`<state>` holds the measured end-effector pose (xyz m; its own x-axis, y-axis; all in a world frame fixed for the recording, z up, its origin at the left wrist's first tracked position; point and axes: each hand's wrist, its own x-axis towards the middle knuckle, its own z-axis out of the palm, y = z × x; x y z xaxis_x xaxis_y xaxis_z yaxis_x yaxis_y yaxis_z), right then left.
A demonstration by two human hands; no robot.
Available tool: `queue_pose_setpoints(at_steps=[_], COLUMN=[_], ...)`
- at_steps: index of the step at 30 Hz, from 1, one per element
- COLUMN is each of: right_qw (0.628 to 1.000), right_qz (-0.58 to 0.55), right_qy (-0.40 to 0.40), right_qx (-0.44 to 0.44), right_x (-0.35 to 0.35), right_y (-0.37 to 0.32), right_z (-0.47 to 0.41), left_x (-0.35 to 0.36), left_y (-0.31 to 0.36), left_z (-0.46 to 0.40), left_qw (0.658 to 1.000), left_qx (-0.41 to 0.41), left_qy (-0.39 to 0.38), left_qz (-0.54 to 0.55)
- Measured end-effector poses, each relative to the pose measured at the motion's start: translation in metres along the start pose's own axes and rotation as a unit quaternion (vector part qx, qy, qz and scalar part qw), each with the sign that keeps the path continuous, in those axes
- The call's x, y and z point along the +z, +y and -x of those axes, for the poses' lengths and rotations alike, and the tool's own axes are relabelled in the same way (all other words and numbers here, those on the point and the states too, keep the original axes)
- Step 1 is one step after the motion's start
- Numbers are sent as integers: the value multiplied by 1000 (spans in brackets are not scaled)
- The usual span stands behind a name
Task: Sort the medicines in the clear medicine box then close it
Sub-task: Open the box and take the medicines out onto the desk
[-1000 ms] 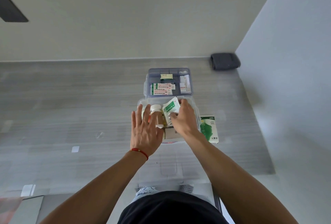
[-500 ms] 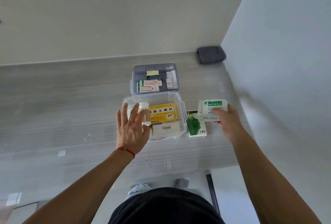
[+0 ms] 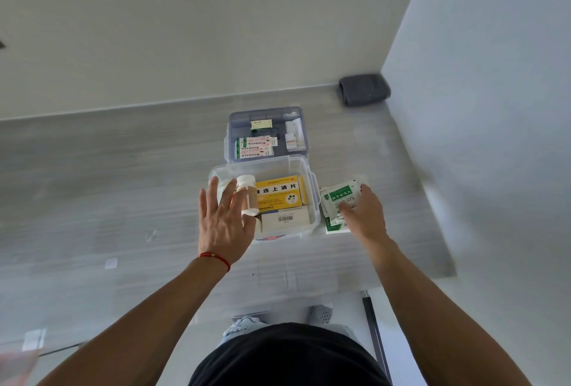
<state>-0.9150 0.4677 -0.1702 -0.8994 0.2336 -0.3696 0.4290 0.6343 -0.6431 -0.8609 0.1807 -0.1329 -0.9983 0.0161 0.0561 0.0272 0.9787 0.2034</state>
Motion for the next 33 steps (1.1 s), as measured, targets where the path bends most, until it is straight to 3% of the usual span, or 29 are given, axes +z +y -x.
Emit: queue_pose_setpoints(at_steps=[5,10,15,18,24,29,31,33], right_qw=[998,995,983,981,980,957,951,964], right_qz=[65,13,-39,-59,-73,-98,-78,-61], right_qy=[4,60,84,85,88,91,54,-7], right_qx=[-3,-75,-160,-165,-164,-259,-294,-258], right_x=[-3,-16,-12,-8,-7,-12,-10,-4], right_y=[-2,-17,-48,-55,-49,-64,-74,-87], right_z=[6,23,45,55,68,76,78,78], left_x=[-1,-9,-6,2,-7,-24,-31,-37], left_y=[0,-1,28,40,38,33,37,45], left_z=[-2,-30,-53,-56,-54,-38,-31,-25], left_qw=[1000,998,984,977,973,959,941,923], left_qx=[-15,12,-67,-96,-172,-131,-115,-86], left_qy=[-12,15,-125,-154,-116,-54,-53,-47], left_qz=[7,-57,-113,-109,101,246,313,372])
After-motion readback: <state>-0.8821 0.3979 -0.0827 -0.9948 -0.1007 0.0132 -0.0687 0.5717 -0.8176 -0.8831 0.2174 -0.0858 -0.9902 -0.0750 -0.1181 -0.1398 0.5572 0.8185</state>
